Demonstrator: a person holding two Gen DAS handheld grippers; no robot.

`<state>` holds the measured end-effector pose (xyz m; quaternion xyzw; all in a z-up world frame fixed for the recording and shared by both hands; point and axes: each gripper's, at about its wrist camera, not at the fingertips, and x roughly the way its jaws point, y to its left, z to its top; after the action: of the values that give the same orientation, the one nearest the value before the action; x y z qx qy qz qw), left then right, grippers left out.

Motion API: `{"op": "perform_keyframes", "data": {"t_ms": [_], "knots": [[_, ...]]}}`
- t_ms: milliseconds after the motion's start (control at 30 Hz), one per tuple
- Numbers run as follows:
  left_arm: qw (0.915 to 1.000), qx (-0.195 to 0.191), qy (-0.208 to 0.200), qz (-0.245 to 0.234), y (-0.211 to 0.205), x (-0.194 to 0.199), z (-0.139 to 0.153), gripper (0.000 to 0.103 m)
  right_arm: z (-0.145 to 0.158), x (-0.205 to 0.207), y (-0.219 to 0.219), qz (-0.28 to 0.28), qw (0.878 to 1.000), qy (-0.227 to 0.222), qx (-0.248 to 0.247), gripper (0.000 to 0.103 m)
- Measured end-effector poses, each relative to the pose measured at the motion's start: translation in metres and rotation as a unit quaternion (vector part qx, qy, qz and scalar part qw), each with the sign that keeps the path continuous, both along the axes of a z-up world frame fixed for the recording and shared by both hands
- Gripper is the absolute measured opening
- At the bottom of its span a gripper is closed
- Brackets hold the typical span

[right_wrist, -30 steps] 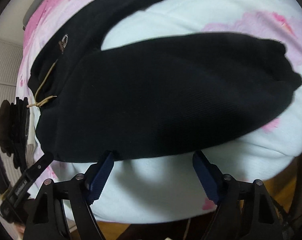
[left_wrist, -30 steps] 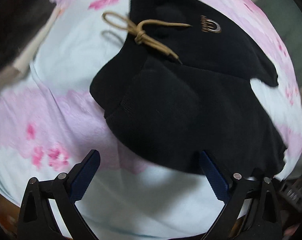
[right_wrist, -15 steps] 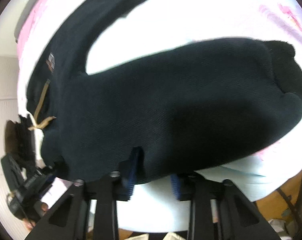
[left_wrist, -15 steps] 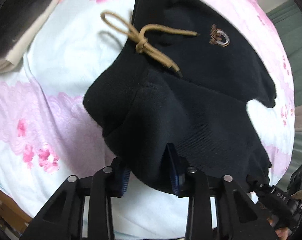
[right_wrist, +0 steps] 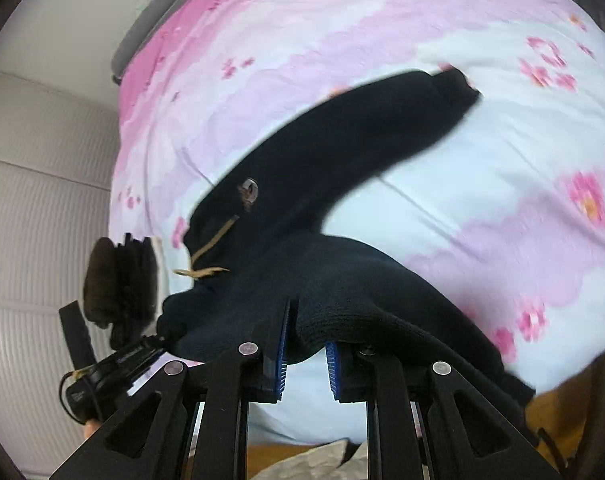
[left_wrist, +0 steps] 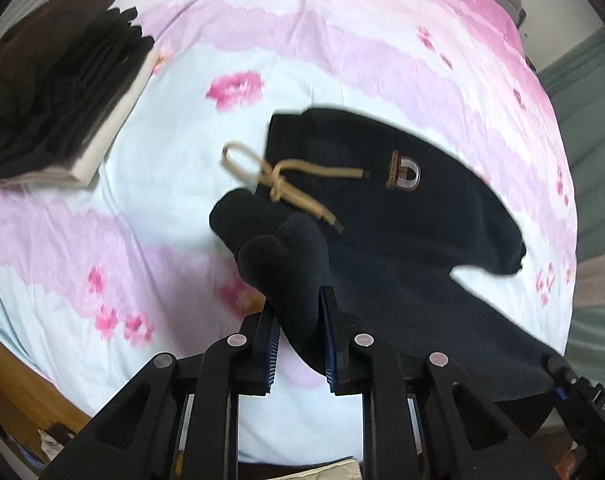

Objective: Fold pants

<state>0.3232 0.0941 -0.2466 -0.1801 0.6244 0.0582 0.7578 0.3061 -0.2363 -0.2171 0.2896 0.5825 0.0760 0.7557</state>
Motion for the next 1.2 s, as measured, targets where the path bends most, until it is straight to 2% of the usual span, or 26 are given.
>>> {"op": "perform_keyframes", "data": {"t_ms": [233, 333, 600, 833, 900, 933, 967, 1000, 1033, 1100, 1133, 1200], "knots": [[0.9996, 0.019, -0.018, 0.009, -0.004, 0.067, 0.009, 0.019, 0.007, 0.067, -0.001, 0.014, 1.0, 0.008, -0.007, 0.017], [0.9993, 0.026, -0.02, 0.019, -0.003, 0.098, 0.001, 0.019, 0.002, 0.101, -0.001, 0.017, 1.0, 0.004, -0.008, 0.017], [0.9973, 0.048, 0.034, 0.044, -0.001, 0.172, -0.053, 0.019, -0.055, 0.202, 0.009, 0.016, 0.999, 0.03, -0.023, 0.017], [0.9953, 0.054, 0.071, 0.039, -0.001, 0.211, -0.083, 0.02, -0.088, 0.244, 0.019, 0.02, 0.998, 0.041, -0.048, 0.017], [0.995, 0.05, 0.083, 0.025, -0.002, 0.217, -0.085, 0.03, -0.094, 0.248, 0.021, 0.021, 0.998, 0.042, -0.052, 0.02], [0.9958, 0.039, 0.081, 0.02, -0.002, 0.218, -0.083, 0.036, -0.095, 0.25, 0.023, 0.026, 0.997, 0.045, -0.06, 0.027], [0.9971, 0.018, 0.073, 0.015, 0.0, 0.218, -0.079, 0.056, -0.093, 0.25, 0.024, 0.03, 0.997, 0.041, -0.065, 0.039], [0.9982, -0.009, 0.057, 0.015, 0.002, 0.216, -0.071, 0.072, -0.088, 0.249, 0.024, 0.032, 0.997, 0.032, -0.07, 0.044], [0.9987, -0.022, 0.044, 0.017, 0.004, 0.213, -0.065, 0.077, -0.079, 0.246, 0.024, 0.037, 0.996, 0.016, -0.08, 0.051], [0.9996, -0.016, 0.017, 0.017, 0.007, 0.207, -0.045, 0.088, -0.061, 0.241, 0.025, 0.05, 0.994, -0.01, -0.1, 0.054], [0.9999, -0.009, 0.004, 0.011, 0.007, 0.203, -0.036, 0.089, -0.048, 0.237, 0.027, 0.061, 0.992, -0.031, -0.11, 0.054], [0.9992, -0.003, -0.02, -0.034, 0.002, 0.196, -0.02, 0.089, -0.029, 0.228, 0.028, 0.073, 0.988, -0.059, -0.122, 0.057]]}}
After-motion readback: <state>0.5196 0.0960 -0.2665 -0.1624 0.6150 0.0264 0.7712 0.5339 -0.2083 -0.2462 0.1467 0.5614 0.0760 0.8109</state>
